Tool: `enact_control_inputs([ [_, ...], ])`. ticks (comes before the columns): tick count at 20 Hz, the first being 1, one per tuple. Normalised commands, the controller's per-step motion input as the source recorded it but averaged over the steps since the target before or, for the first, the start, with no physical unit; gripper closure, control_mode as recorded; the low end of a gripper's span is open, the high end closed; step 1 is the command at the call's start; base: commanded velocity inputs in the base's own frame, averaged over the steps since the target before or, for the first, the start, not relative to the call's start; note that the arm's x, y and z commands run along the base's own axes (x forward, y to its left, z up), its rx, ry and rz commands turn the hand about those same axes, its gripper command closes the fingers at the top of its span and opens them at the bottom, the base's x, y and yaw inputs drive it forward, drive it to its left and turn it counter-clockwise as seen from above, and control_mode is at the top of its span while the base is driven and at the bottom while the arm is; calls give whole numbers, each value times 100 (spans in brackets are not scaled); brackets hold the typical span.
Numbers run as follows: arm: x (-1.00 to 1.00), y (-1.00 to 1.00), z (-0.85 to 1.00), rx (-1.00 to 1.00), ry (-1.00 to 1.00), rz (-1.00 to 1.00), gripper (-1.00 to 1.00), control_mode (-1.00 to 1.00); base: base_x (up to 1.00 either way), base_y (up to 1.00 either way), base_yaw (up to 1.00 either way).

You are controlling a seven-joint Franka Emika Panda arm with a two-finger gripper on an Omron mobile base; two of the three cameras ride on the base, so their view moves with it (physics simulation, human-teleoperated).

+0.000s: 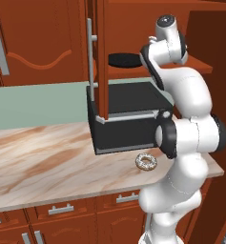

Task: Pick the pan from the cabinet and place it on the stove. Then turn on the stove burner for the pan.

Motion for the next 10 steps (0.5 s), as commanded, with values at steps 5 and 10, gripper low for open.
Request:
enact_control_inputs([
  [5, 22, 0, -4, 0, 0, -1, -100, -100, 0, 0, 0],
  [10, 21, 0, -7, 0, 0, -1, -100, -100, 0, 0, 0],
])
